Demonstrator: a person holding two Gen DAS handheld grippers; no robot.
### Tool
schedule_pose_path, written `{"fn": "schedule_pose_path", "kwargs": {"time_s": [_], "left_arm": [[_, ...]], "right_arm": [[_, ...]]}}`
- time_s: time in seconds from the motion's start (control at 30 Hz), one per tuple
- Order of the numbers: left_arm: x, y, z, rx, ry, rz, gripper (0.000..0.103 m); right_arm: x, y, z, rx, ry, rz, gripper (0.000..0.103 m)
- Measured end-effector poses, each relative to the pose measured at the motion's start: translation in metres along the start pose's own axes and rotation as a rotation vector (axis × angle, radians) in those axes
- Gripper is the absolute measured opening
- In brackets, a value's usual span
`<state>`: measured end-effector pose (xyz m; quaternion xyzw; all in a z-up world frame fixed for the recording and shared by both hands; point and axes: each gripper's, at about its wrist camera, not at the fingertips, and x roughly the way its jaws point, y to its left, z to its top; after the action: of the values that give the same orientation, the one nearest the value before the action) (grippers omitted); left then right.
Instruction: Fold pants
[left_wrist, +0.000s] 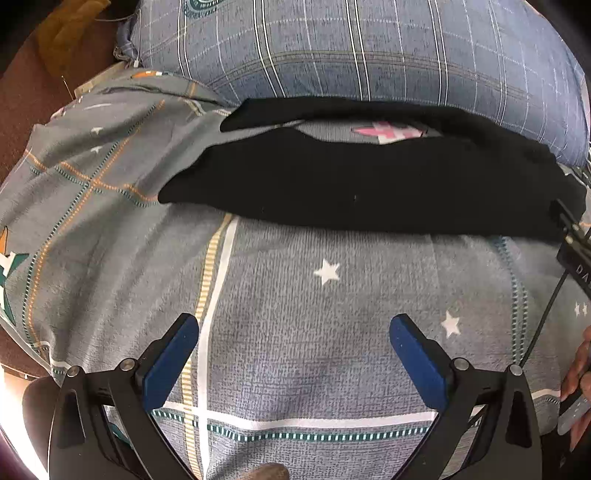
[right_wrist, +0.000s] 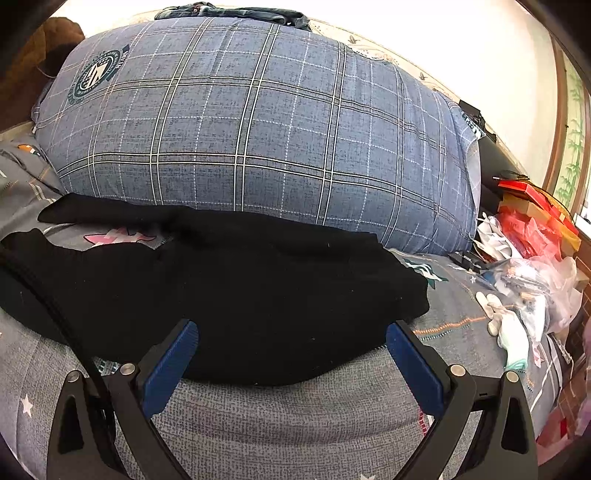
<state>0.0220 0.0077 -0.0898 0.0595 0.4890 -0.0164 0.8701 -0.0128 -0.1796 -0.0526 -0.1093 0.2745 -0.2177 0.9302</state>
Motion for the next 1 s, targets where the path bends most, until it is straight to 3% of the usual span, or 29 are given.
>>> {"fn": "schedule_pose_path", "kwargs": {"time_s": [0.27, 0.4, 0.57, 0.6, 0.63, 0.7, 0.77, 0.83, 1.0], "left_arm": [[0.008, 0.004, -0.004, -0.023, 0.029, -0.014, 0.103], [0.011, 0.018, -0.015, -0.111, 0.056, -0.101, 0.103], [0.003, 0.016, -0.025, -0.019, 0.038, -0.116, 0.103], [0.002, 0.017, -0.024, -0.024, 0.045, -0.125, 0.102], [-0.002, 0.020, -0.023, -0.039, 0.041, -0.140, 0.092], [-0.013, 0.029, -0.019, -0.068, 0.014, -0.169, 0.082], [-0.026, 0.048, -0.007, -0.116, -0.032, -0.213, 0.082], [-0.026, 0.068, 0.011, -0.170, -0.049, -0.223, 0.082], [-0.001, 0.120, 0.052, -0.219, -0.060, -0.244, 0.082]], "right_arm": [[0.001, 0.000, 0.000, -0.008, 0.000, 0.001, 0.103], [0.000, 0.002, -0.001, -0.022, -0.008, -0.009, 0.103], [0.001, 0.002, -0.002, -0.025, -0.006, -0.014, 0.103], [0.001, 0.002, -0.002, -0.027, -0.005, -0.017, 0.103], [0.001, 0.002, -0.002, -0.028, -0.008, -0.020, 0.103], [-0.003, 0.002, -0.003, -0.032, -0.024, -0.029, 0.103], [-0.009, -0.001, 0.000, -0.052, -0.036, -0.054, 0.103], [-0.011, -0.014, 0.005, -0.018, -0.015, -0.042, 0.103], [-0.003, -0.089, 0.010, 0.256, 0.110, 0.094, 0.103]]}}
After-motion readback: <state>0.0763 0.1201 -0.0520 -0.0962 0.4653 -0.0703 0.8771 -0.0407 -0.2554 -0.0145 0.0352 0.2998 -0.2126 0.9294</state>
